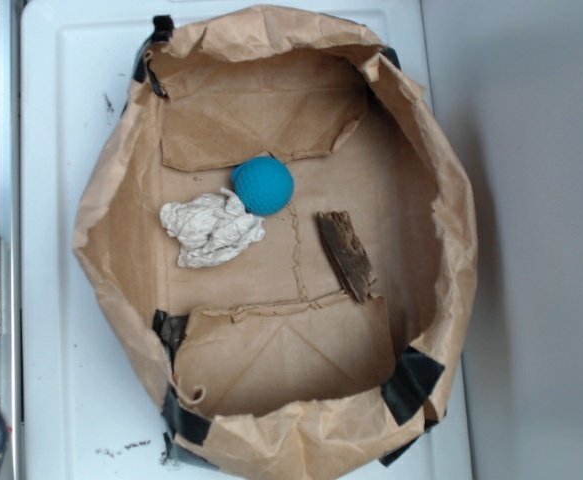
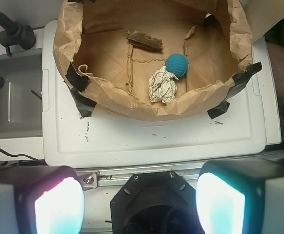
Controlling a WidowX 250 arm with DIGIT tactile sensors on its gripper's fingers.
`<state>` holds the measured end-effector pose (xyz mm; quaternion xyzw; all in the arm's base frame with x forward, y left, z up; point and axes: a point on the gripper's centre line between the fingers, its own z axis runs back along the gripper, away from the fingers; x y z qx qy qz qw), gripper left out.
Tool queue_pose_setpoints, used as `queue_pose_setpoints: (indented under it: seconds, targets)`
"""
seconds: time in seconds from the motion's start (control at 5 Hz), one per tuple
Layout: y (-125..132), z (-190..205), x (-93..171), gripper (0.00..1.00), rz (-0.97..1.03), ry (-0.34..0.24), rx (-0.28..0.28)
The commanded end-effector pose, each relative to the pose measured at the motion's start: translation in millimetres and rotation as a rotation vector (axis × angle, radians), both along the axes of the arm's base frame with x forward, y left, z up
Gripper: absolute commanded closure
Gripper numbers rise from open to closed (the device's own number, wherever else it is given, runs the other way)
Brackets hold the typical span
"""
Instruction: Grab the white paper.
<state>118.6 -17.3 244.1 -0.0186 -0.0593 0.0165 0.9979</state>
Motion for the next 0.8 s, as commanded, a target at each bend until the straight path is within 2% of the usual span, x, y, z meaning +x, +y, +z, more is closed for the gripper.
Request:
queue_pose_setpoints:
  seconds: [0.0,0.2,0.4,0.6]
  targets:
    - [0,0,0,0.00,0.000,0.000,0.000]
    - [7,-14,35,0.00,-0.028,-0.028,0.017]
    - [22,-36,69,0.00,-0.040,-0.072,0.077]
    - [32,-37,89,0.00,-0.013,-0.058,0.105]
